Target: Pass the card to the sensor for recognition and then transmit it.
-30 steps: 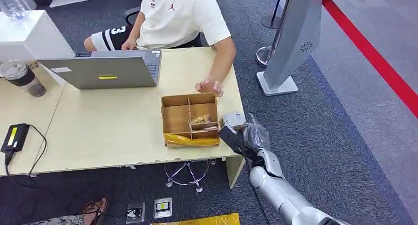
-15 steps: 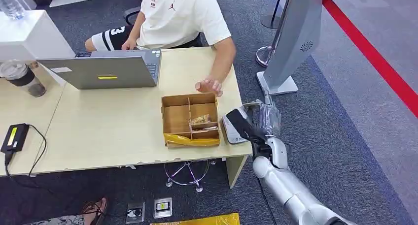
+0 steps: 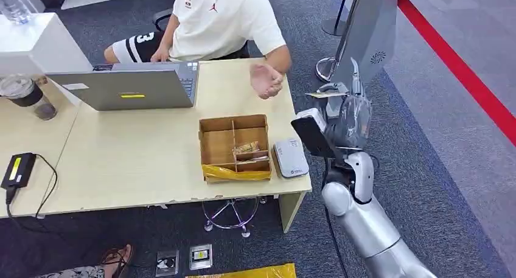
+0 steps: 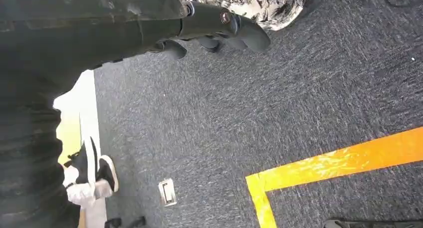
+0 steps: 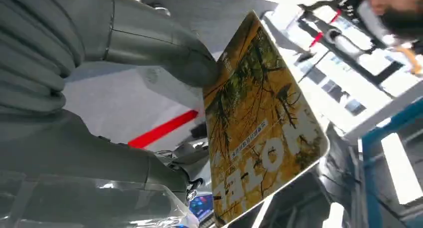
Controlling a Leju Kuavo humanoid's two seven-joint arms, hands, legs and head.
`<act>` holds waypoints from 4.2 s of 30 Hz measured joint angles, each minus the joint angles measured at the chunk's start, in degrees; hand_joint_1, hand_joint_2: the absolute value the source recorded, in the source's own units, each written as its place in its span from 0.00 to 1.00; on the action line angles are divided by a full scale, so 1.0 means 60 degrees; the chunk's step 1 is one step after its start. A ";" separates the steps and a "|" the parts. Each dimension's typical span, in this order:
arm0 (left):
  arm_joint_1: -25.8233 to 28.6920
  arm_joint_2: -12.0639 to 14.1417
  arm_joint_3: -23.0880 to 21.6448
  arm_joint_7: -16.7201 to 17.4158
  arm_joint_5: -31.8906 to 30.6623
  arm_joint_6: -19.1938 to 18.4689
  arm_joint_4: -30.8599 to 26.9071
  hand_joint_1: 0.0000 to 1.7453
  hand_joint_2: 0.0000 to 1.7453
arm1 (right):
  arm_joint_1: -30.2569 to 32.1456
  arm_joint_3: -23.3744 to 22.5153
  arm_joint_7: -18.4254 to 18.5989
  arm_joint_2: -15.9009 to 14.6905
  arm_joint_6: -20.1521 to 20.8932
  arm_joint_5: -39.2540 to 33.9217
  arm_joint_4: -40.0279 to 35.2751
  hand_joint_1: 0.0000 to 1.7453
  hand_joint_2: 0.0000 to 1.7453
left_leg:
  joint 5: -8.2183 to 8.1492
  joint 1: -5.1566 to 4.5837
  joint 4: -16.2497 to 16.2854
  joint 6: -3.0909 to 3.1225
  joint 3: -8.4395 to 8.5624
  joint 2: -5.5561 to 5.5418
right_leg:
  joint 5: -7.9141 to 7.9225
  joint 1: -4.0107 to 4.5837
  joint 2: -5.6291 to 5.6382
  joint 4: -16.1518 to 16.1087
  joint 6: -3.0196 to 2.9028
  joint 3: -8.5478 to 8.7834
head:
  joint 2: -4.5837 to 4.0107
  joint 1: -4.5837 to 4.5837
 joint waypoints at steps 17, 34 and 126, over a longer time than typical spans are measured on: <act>-0.0149 -0.0004 -0.0091 -0.0831 -0.0638 -0.0160 0.0004 0.00 1.00 | -0.2422 0.1297 0.0893 0.1261 0.2848 0.2784 0.0855 1.00 1.00 | 0.0010 0.0000 -0.0003 -0.0007 -0.0012 -0.0013 | 0.0000 0.0001 -0.0009 0.0012 -0.0002 -0.0006 | 0.0000 -0.0004; -0.0353 -0.0087 -0.0255 -0.0831 -0.0758 -0.0167 0.0004 0.00 1.00 | -0.3732 0.1825 0.1636 0.2331 0.2771 0.4160 0.5476 1.00 1.00 | 0.0013 0.0000 0.0000 -0.0009 -0.0010 -0.0022 | 0.0000 0.0000 -0.0022 0.0008 -0.0002 -0.0007 | 0.0000 0.0000; -0.0075 0.0131 -0.0233 -0.0849 -0.0233 -0.0022 0.0004 0.00 1.00 | -0.0484 0.3978 0.0867 0.0973 0.5649 0.4131 0.2274 0.00 1.00 | 0.0006 0.0001 -0.0003 -0.0012 -0.0007 -0.0009 | -0.0002 0.0001 -0.0003 0.0008 -0.0007 -0.0010 | 0.0000 0.0000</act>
